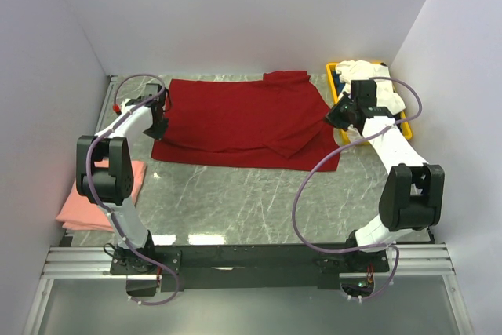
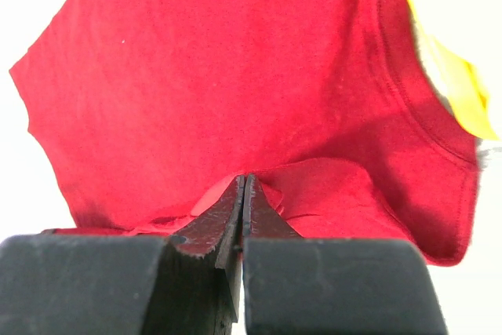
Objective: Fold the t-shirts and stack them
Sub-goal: Fold the tshirt
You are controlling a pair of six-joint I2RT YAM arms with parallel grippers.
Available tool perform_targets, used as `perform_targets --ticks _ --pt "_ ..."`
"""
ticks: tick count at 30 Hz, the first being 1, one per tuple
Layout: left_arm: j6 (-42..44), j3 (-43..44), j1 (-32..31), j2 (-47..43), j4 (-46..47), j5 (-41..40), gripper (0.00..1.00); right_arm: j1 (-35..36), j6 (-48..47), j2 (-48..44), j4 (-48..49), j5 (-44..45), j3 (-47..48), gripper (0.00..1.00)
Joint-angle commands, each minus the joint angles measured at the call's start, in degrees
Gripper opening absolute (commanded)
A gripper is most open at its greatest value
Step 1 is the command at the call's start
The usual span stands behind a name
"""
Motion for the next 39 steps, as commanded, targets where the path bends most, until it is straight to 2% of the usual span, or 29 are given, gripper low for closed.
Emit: perform_targets --ticks 1,27,39 --pt "1.02 1.53 0.48 0.38 1.17 0.57 0.01 -1.01 -0.42 -2.22 2.48 0.16 -0.64 0.0" --pt "3.66 5.14 1.53 4.25 3.19 4.08 0.02 -3.83 -0.24 -0.55 3.97 -1.77 -1.87 0.0" --pt "3.92 8.3 1.97 6.1 2.75 4.79 0.01 -3.74 -0.07 5.33 3.1 -4.41 4.28 0.0"
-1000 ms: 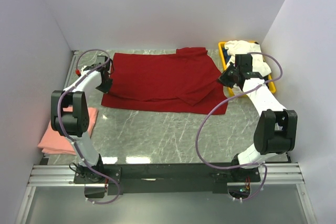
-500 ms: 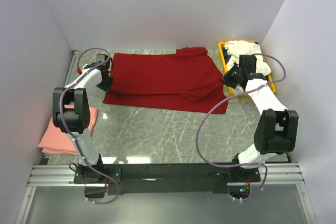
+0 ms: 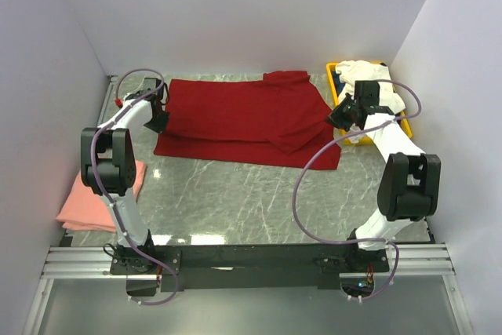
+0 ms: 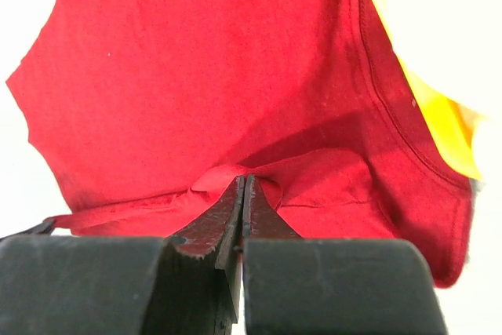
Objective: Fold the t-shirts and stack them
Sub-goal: Fold the tshirt
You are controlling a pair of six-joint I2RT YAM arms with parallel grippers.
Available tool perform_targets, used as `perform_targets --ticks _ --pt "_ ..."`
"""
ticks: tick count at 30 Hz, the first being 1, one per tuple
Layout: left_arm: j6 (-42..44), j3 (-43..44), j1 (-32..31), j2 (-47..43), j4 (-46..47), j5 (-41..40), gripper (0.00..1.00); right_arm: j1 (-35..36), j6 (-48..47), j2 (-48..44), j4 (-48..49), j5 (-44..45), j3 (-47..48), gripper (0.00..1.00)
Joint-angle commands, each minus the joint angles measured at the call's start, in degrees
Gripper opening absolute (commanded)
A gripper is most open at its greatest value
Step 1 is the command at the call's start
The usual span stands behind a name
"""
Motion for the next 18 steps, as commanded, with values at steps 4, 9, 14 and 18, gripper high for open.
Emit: perform_targets --ticks 4,9,14,18 --pt "1.26 2.29 0.42 0.74 0.76 0.7 0.01 -0.29 0.26 2.65 1.09 -1.7 5.43 0.0" --pt "1.52 2.46 0.59 1.27 1.12 0.97 0.01 0.15 0.35 4.5 0.91 -1.71 6.92 0.0" --pt "1.96 3.25 0.94 2.24 1.46 1.58 0.01 0.15 0.26 6.43 0.21 -1.97 8.94 0.0" --pt "2.92 4.22 1.38 2.77 2.43 2.63 0.01 0.15 0.09 8.28 -0.23 -2.41 11.49 0.0"
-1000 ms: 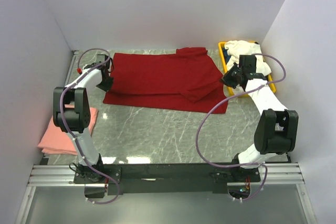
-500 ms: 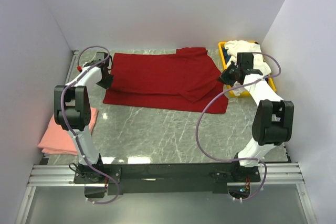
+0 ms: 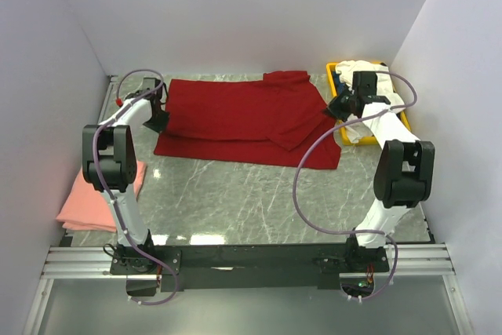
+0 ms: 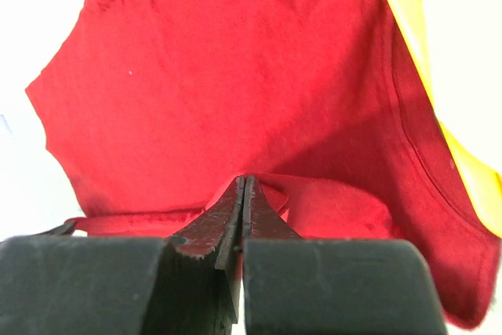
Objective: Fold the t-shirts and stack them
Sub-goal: Fold the tshirt
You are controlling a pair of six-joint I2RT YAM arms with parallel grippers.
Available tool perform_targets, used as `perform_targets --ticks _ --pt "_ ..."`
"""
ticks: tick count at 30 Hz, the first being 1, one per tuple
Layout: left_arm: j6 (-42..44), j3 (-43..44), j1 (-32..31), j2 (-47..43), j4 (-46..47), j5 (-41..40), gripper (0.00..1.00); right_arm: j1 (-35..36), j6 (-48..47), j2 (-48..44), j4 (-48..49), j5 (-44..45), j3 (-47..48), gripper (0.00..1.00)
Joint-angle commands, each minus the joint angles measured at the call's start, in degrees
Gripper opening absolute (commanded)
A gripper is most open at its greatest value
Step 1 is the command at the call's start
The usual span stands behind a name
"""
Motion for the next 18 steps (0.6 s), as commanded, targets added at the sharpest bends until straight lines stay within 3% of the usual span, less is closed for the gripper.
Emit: perform_targets --ticks 1,4,7,8,9,11,12,14,18 --pt "1.72 3.35 0.68 0.91 1.87 1.15 0.01 0.09 -0.33 1.79 0.32 -0.79 4.06 0.0" --pt "3.04 3.79 0.86 1.52 3.44 2.73 0.11 0.09 -0.86 4.07 -0.47 -1.67 6.43 0.01" --pt "5.23 4.05 1.04 2.05 6.07 5.62 0.29 0.09 -1.82 6.01 -0.74 -2.2 8.37 0.23" --pt "6.46 3.97 1.04 2.05 6.78 6.24 0.37 0.09 -2.09 6.88 -1.09 -2.2 9.33 0.37" --pt "6.99 4.05 1.04 1.97 7.66 6.77 0.51 0.09 -2.78 7.33 -1.62 -2.02 9.95 0.43" --pt "7.78 3.88 1.04 1.44 8.02 7.65 0.59 0.09 -3.58 7.86 -2.67 -2.02 10.92 0.51" --pt "8.05 3.35 1.04 0.22 8.45 7.74 0.68 0.09 -3.93 7.69 -2.68 -2.28 10.83 0.51" --pt "7.79 0.37 1.04 -1.8 10.73 8.36 0.73 0.87 -4.11 5.85 -2.06 -1.41 8.73 0.51" --pt "5.86 -6.13 1.04 -7.86 14.6 10.2 0.74 3.95 -4.2 1.45 0.13 1.31 2.06 0.52"
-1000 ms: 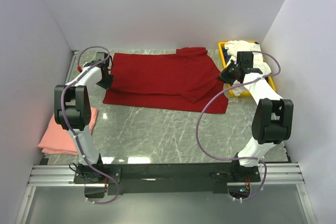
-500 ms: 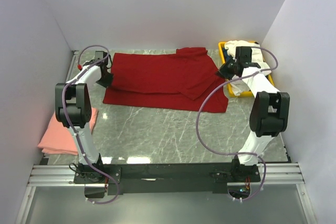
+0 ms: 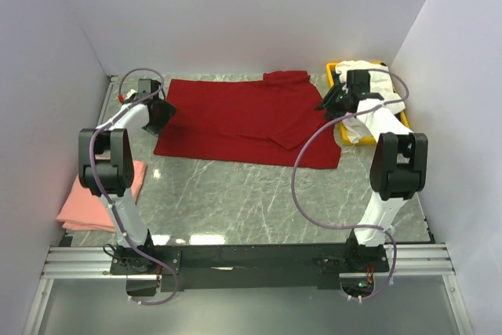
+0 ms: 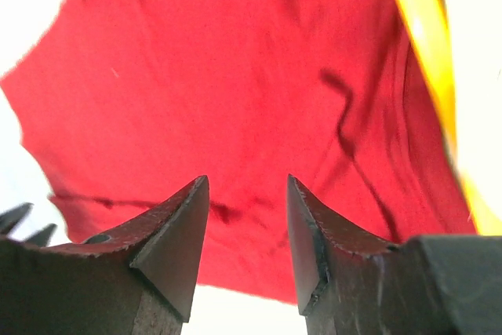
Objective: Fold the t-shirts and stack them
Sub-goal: Fold the tshirt
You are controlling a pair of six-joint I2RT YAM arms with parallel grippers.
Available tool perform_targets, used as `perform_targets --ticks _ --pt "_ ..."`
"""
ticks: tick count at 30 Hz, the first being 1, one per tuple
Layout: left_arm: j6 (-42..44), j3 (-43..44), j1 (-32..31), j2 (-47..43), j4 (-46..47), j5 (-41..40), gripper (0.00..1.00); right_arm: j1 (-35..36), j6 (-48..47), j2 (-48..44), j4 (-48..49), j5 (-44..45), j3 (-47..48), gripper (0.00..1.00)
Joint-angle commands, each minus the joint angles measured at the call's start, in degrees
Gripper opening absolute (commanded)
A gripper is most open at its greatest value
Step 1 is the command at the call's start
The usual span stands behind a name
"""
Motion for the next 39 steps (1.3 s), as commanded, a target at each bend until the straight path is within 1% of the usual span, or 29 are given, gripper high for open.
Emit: perform_targets --ticks 1,2,5,7,13,15,18,24,29,34,35,36,39 --pt "-0.66 -5.69 0.12 -7.26 4.73 2.62 0.74 3.52 -1.16 -6.66 2.34 2.41 -5.64 0.51" --pt "-1.18 -6.68 -0.23 -7.97 6.04 2.97 0.74 4.04 -1.07 -7.28 2.96 3.54 -8.79 0.51" --pt "-1.72 -10.28 -1.37 -9.73 8.15 3.32 0.73 5.89 -1.07 -8.78 5.86 5.22 -14.25 0.51" --pt "-2.15 -12.56 -2.6 -10.26 9.21 3.5 0.73 6.51 -0.81 -8.52 8.05 4.7 -17.07 0.5" --pt "-5.31 -18.98 -4.71 -11.05 11.85 1.48 0.72 10.11 -0.37 -6.76 10.7 5.84 -20.68 0.5" --pt "-6.19 -21.61 -4.8 -11.75 12.47 0.6 0.72 10.38 0.42 -6.94 12.53 5.58 -21.91 0.5" --pt "-7.25 -23.2 -4.72 -12.45 12.47 -0.45 0.72 10.38 1.13 -6.94 14.91 4.88 -24.02 0.51" --pt "-8.48 -27.42 -4.71 -14.48 13.17 -1.68 0.71 11.43 2.0 -5.01 16.24 4.44 -23.77 0.52" --pt "-8.13 -28.48 -4.71 -15.27 12.64 -2.65 0.71 11.69 3.41 -4.56 18.26 3.91 -24.2 0.52" --pt "-8.04 -29.8 -4.71 -16.06 13.17 -2.48 0.71 12.75 4.2 -3.16 18.61 4.26 -22.8 0.47" --pt "-8.04 -29.8 -4.71 -16.06 13.0 -2.48 0.71 12.84 4.38 -2.98 18.7 4.17 -22.62 0.45" --pt "-7.96 -29.8 -4.71 -16.06 12.99 -2.48 0.7 12.92 4.38 -2.63 18.79 4.17 -22.27 0.4" --pt "-7.61 -29.98 -4.71 -16.23 12.91 -2.48 0.7 13.19 4.47 -1.5 18.09 4.17 -20.17 0.37"
